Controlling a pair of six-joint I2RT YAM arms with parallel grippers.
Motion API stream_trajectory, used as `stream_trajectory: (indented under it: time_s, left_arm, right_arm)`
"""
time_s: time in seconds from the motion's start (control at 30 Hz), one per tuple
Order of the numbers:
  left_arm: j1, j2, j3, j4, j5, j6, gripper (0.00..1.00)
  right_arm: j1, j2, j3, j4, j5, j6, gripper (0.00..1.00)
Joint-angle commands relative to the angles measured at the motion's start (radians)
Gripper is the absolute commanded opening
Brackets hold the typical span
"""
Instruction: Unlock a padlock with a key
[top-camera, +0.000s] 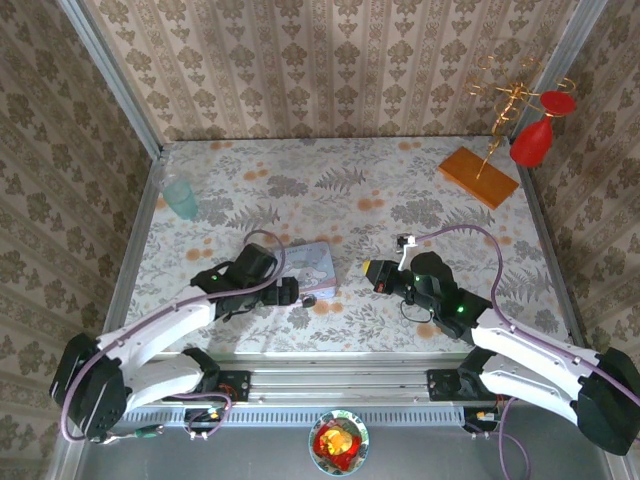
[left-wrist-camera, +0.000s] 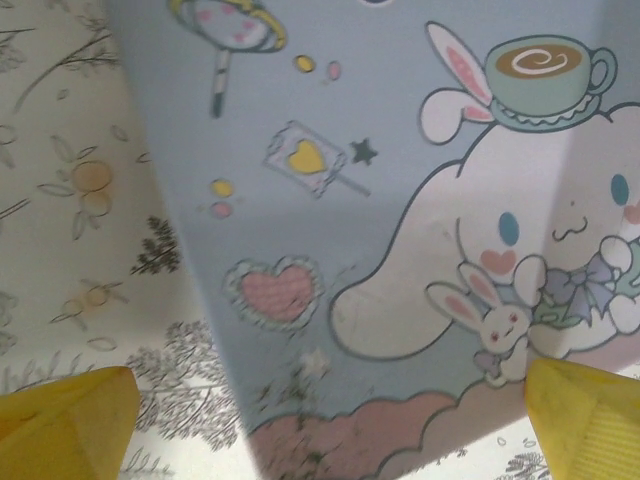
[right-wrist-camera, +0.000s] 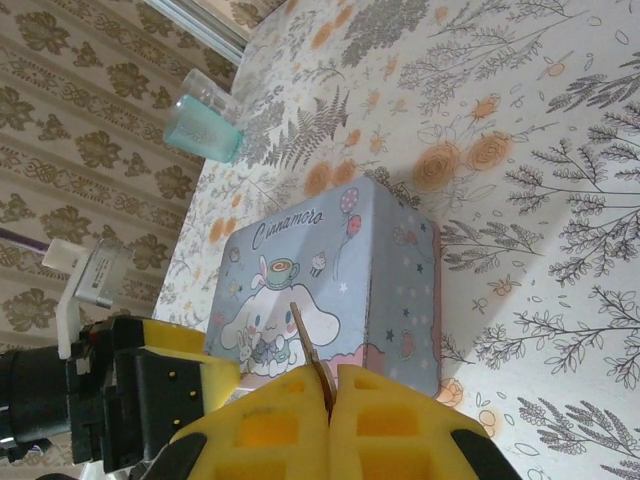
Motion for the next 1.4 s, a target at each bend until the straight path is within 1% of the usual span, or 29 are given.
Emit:
stream_trajectory:
  time_s: [0.0, 0.17, 0.23, 0.37, 0.5, 0.57, 0.67, 0.77, 0.87, 0.93, 1.07, 1.17, 1.27, 1.37]
  left_arm:
    - [-0.013, 0.059, 0.000, 0.094, 0.001, -0.029, 0.99]
    - [-0.011, 0.169, 0.031, 0.163, -0.042, -0.046, 0.98]
    - [-0.006, 0.224, 0.060, 0.186, -0.061, -0.030, 0.98]
    - [0.010, 0.336, 0.124, 0.270, -0.051, 0.005, 0.98]
    - [0.047, 0.444, 0.212, 0.298, -0.053, 0.064, 0.98]
    - [0.064, 0.467, 0.249, 0.294, -0.043, 0.092, 0.98]
    - [0.051, 0.444, 0.301, 0.228, -0.076, 0.143, 0.98]
    - [0.008, 0.373, 0.309, 0.148, -0.142, 0.166, 0.98]
    - [-0.045, 0.280, 0.272, 0.088, -0.196, 0.128, 0.98]
    - [-0.088, 0.219, 0.226, 0.087, -0.196, 0.086, 0.98]
    - [-0.172, 0.123, 0.098, 0.183, -0.179, -0.010, 0.98]
    - [-0.195, 0.095, 0.011, 0.296, -0.147, -0.092, 0.96]
    - [-0.211, 0.105, -0.025, 0.382, -0.141, -0.161, 0.94]
    - [-0.226, 0.172, -0.007, 0.441, -0.136, -0.169, 0.94]
  right_arm:
    - [0.008, 0.001, 0.016, -0.012, 0.027, -0.012, 0.00]
    - [0.008, 0.002, 0.017, -0.019, 0.030, -0.003, 0.00]
    - [0.008, 0.002, 0.020, -0.025, 0.032, -0.001, 0.00]
    - [0.008, -0.001, 0.029, -0.046, 0.035, -0.003, 0.00]
    - [0.010, -0.013, 0.032, -0.066, 0.039, -0.003, 0.00]
    - [0.008, -0.023, 0.031, -0.075, 0.044, -0.003, 0.00]
    - [0.009, -0.040, 0.021, -0.087, 0.050, -0.004, 0.00]
    - [0.009, -0.060, 0.003, -0.088, 0.056, 0.003, 0.00]
    - [0.008, -0.070, -0.014, -0.078, 0.062, 0.015, 0.00]
    - [0.009, -0.073, -0.021, -0.067, 0.061, 0.023, 0.00]
    - [0.012, -0.074, -0.036, -0.051, 0.059, 0.034, 0.00]
    - [0.014, -0.072, -0.043, -0.044, 0.059, 0.036, 0.00]
    - [0.016, -0.073, -0.040, -0.050, 0.056, 0.037, 0.00]
    - [0.016, -0.073, -0.043, -0.052, 0.055, 0.039, 0.00]
